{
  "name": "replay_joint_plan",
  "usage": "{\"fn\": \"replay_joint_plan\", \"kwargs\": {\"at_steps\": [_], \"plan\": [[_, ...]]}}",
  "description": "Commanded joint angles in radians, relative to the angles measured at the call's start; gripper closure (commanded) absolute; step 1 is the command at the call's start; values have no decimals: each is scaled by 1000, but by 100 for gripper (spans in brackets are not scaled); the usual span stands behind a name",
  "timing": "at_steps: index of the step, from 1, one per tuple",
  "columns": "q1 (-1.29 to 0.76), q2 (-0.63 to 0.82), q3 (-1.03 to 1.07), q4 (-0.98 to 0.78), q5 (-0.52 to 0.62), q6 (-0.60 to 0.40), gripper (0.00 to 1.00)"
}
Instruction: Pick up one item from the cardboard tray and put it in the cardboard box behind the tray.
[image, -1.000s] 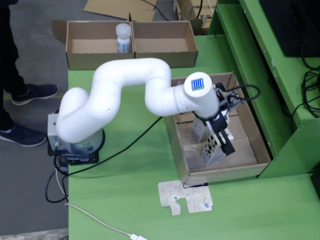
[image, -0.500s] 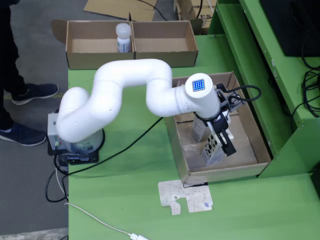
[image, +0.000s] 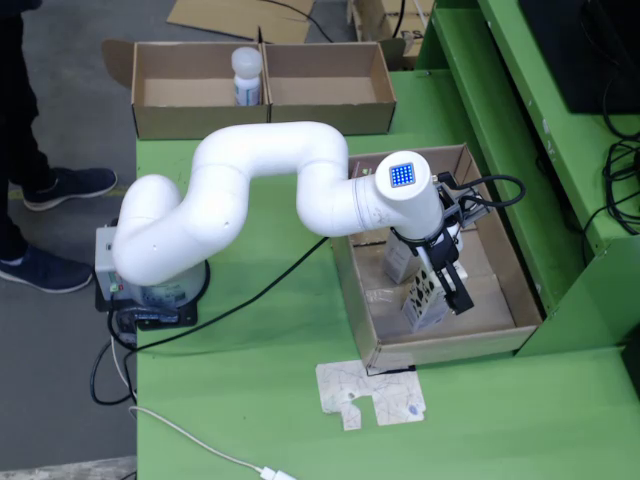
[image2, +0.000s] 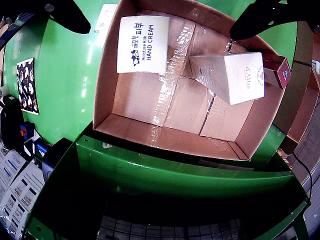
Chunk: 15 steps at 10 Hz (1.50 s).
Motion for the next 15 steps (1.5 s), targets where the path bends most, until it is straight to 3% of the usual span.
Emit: {"fn": "replay_joint_plan", "kwargs": {"at_steps": [1,7,8,9,10,15], "plan": [[9,16,24,17,4,-1,0],[23,-90,210,-69,-5,8,0],[27,-194,414,-173,-10,12,0],[27,-194,414,-173,-10,12,0],[28,-273,574,-245,-16,15,0],[3,-281,574,-252,-8,-1,0]]}}
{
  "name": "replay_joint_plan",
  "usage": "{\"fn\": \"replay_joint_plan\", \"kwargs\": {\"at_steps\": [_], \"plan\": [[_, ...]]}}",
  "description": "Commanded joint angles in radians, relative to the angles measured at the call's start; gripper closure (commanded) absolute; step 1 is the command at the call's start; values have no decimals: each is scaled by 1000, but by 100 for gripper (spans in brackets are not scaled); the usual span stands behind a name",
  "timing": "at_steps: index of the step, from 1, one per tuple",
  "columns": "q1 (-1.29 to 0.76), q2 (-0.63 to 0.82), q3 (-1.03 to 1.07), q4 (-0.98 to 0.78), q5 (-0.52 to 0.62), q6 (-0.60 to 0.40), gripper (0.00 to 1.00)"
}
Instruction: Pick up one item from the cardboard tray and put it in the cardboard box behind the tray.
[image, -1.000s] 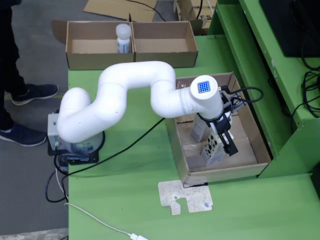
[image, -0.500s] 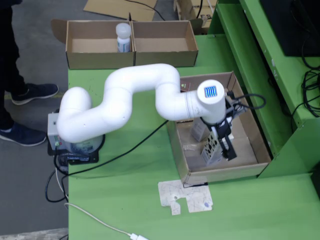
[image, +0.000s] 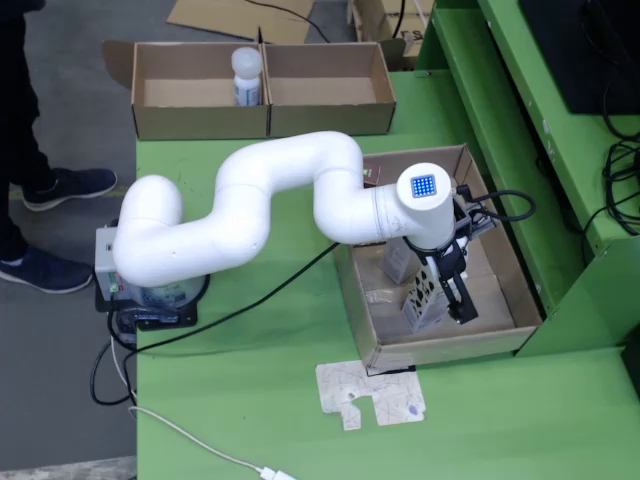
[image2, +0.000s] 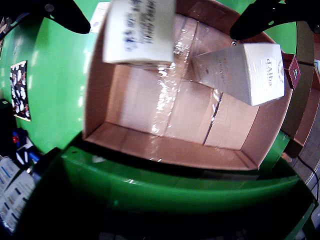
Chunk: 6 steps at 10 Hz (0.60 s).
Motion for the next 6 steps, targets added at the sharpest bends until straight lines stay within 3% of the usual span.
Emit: {"fn": "replay_joint_plan", "kwargs": {"at_steps": [1,6], "plan": [[-14,24,109,-6,9,-15,0],[-7,20,109,20,-2,-6,0]]}}
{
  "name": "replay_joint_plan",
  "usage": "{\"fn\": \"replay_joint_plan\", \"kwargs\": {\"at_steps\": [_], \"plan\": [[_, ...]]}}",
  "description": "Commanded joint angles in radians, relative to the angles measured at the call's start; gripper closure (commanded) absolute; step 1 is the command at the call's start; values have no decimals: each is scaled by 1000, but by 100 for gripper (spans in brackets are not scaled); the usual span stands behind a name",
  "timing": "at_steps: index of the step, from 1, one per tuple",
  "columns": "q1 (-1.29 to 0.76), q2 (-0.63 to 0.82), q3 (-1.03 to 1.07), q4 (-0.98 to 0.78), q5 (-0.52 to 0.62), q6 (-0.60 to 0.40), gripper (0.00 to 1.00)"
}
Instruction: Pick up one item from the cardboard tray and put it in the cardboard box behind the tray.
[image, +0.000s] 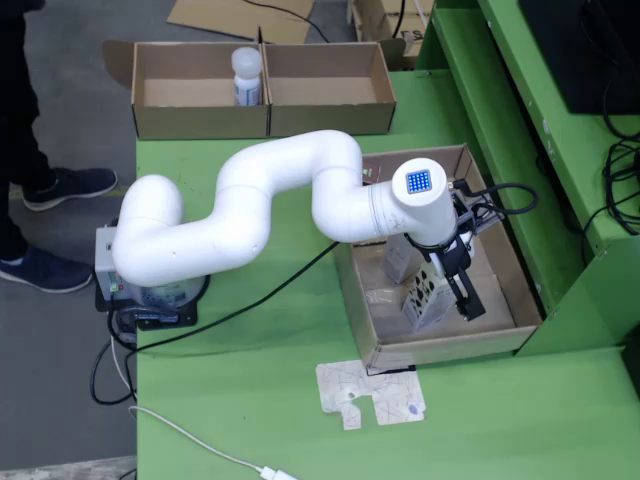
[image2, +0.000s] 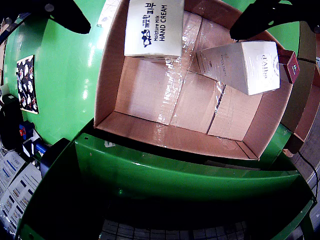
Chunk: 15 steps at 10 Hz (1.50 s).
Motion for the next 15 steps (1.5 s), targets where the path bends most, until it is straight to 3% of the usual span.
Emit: {"fn": "replay_joint_plan", "kwargs": {"at_steps": [1,4,8,9,15], "plan": [[6,35,26,1,-4,3,0],[9,107,-115,52,-11,7,0],[7,119,-113,28,-20,9,0],[7,55,26,-47,-24,13,0],[7,55,26,-47,-24,13,0]]}}
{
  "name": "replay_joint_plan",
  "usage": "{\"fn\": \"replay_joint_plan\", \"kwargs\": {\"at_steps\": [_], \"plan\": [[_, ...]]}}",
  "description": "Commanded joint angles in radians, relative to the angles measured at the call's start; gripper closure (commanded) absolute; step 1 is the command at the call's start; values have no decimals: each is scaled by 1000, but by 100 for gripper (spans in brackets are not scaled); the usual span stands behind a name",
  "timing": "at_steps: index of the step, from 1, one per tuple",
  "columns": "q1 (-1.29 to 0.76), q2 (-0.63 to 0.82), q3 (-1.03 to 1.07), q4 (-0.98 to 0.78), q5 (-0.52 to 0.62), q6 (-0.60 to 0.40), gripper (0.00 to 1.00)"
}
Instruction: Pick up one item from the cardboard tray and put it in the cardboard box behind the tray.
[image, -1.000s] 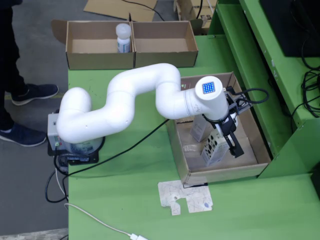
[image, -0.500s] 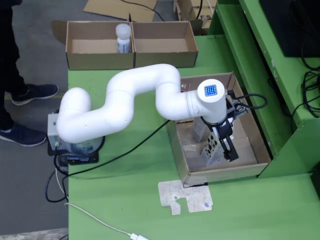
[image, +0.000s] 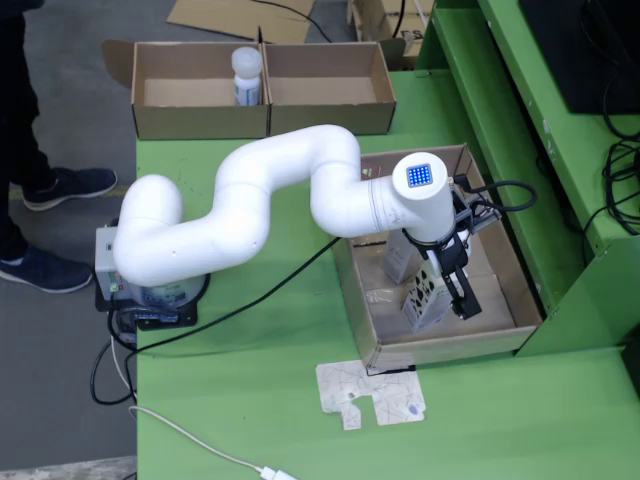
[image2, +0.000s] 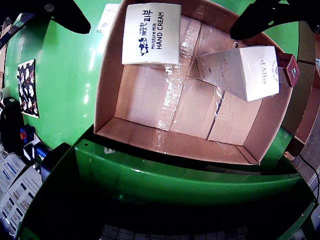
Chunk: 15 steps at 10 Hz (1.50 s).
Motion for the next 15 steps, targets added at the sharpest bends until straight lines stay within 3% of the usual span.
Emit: {"fn": "replay_joint_plan", "kwargs": {"at_steps": [1,5,15], "plan": [[-4,29,26,10,2,3,0],[-4,29,26,10,2,3,0],[-4,29,26,10,2,3,100]]}}
